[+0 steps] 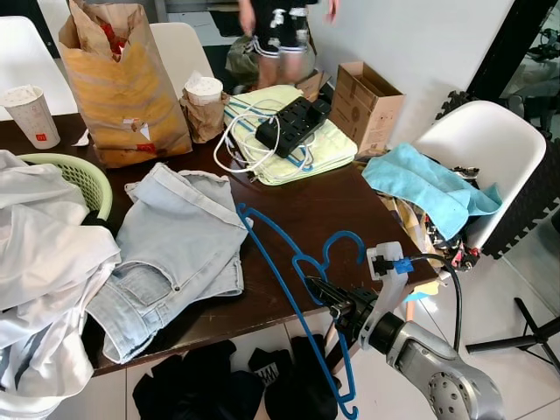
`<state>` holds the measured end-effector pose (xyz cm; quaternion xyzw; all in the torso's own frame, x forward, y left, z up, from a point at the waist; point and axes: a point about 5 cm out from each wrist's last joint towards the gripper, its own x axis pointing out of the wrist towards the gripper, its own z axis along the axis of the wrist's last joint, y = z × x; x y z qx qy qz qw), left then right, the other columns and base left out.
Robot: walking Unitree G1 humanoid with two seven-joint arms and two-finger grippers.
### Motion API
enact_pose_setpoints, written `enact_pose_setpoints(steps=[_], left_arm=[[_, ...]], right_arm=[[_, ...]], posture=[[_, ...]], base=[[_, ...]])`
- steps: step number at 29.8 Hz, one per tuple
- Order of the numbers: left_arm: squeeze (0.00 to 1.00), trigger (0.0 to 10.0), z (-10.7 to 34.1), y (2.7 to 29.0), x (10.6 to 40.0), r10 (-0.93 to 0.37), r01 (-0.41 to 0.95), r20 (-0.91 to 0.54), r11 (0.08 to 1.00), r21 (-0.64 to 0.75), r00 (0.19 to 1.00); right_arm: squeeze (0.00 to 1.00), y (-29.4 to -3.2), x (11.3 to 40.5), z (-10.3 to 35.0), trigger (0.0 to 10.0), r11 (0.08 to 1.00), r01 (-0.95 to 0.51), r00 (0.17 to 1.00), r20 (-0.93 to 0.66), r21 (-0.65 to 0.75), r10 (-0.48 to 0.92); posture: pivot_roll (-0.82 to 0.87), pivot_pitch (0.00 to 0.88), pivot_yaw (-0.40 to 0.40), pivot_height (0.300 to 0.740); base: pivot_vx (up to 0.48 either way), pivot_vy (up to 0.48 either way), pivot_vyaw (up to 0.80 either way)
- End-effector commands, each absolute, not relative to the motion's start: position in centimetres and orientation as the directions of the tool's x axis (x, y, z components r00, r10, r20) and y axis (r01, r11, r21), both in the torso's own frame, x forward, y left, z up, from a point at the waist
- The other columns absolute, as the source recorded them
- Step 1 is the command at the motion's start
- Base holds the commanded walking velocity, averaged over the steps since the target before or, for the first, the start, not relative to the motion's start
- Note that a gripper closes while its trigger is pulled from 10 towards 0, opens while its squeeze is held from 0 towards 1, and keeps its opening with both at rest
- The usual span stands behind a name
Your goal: Hang hanger
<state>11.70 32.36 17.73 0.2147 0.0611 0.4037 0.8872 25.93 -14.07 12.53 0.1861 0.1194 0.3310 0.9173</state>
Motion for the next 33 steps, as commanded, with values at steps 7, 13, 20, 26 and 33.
enact_pose_setpoints(steps=[7, 13, 20, 26, 33], left_arm=[[0.0, 10.0, 16.1, 32.3, 12.6, 0.684, -0.651, 0.027, 0.681, 0.334, 0.729], [0.0, 10.0, 15.2, 32.1, 12.5, 0.678, -0.649, -0.002, 0.703, 0.291, 0.735], [0.0, 10.0, 14.6, 31.7, 12.2, 0.671, -0.643, -0.024, 0.719, 0.262, 0.741], [0.0, 10.0, 14.2, 31.2, 12.5, 0.626, -0.606, -0.018, 0.762, 0.228, 0.78], [0.0, 0.8, 14.6, 31.5, 12.6, 0.616, -0.601, 0.015, 0.763, 0.239, 0.788]], right_arm=[[0.0, -14.3, 25.6, 12.3, 10.0, 0.717, -0.547, 0.758, -0.106, 0.431, 0.643], [0.0, -14.4, 25.6, 12.3, 10.0, 0.719, -0.545, 0.76, -0.106, 0.431, 0.641], [0.0, -14.4, 25.6, 12.3, 10.0, 0.719, -0.544, 0.761, -0.106, 0.433, 0.64], [0.0, -14.4, 25.7, 12.3, 10.0, 0.717, -0.544, 0.761, -0.105, 0.435, 0.641], [0.0, -14.4, 25.7, 12.3, 10.0, 0.718, -0.543, 0.762, -0.103, 0.435, 0.639]], posture=[[-0.03, 0.144, -0.039, 0.74], [-0.03, 0.146, -0.039, 0.74], [-0.02, 0.15, -0.04, 0.74], [-0.02, 0.149, -0.04, 0.74], [-0.03, 0.146, -0.038, 0.74]], base=[[0.0, 0.0, 0.0], [0.0, 0.0, 0.0], [0.0, 0.0, 0.0], [0.0, 0.0, 0.0], [0.0, 0.0, 0.0]])
